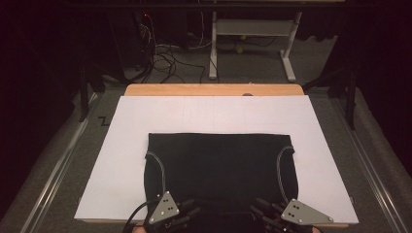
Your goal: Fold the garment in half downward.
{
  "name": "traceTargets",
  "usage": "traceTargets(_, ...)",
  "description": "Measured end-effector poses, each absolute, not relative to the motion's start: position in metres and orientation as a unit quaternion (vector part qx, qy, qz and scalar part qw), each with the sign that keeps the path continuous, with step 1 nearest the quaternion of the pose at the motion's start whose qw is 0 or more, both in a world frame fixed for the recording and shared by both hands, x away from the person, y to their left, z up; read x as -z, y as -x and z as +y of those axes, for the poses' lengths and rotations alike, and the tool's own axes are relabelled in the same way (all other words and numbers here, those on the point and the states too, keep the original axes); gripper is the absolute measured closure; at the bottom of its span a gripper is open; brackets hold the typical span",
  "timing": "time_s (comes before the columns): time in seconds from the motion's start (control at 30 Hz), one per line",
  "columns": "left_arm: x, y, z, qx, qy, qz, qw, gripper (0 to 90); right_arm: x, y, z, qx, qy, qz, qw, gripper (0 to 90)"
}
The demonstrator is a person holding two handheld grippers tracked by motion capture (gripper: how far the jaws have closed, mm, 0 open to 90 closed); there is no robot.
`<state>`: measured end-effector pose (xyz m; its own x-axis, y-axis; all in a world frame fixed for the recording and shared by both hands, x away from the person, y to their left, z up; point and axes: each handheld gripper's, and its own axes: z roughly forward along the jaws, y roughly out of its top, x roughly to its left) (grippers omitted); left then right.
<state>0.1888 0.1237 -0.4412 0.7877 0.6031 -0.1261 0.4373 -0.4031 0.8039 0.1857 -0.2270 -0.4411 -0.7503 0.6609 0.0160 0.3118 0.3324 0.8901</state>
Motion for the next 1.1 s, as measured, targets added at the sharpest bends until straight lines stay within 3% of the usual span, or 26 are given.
traceTargets(0.37,0.445,-0.205,0.141,-0.103,-0.814,0.339,0.461,49.7,0.442,-0.193,-0.232,-0.491,-0.328,0.783,0.194,56.1)
traceTargets(0.73,0.448,-0.227,0.169,-0.133,-0.792,0.361,0.474,33.8,0.443,-0.205,-0.247,-0.495,-0.372,0.75,0.232,35.2)
traceTargets(0.87,0.451,-0.237,0.182,-0.148,-0.784,0.379,0.469,23.9,0.443,-0.21,-0.253,-0.498,-0.387,0.738,0.241,27.3)
traceTargets(1.1,0.45,-0.247,0.203,-0.171,-0.761,0.406,0.477,14.4,0.443,-0.218,-0.264,-0.497,-0.409,0.721,0.257,17.9)
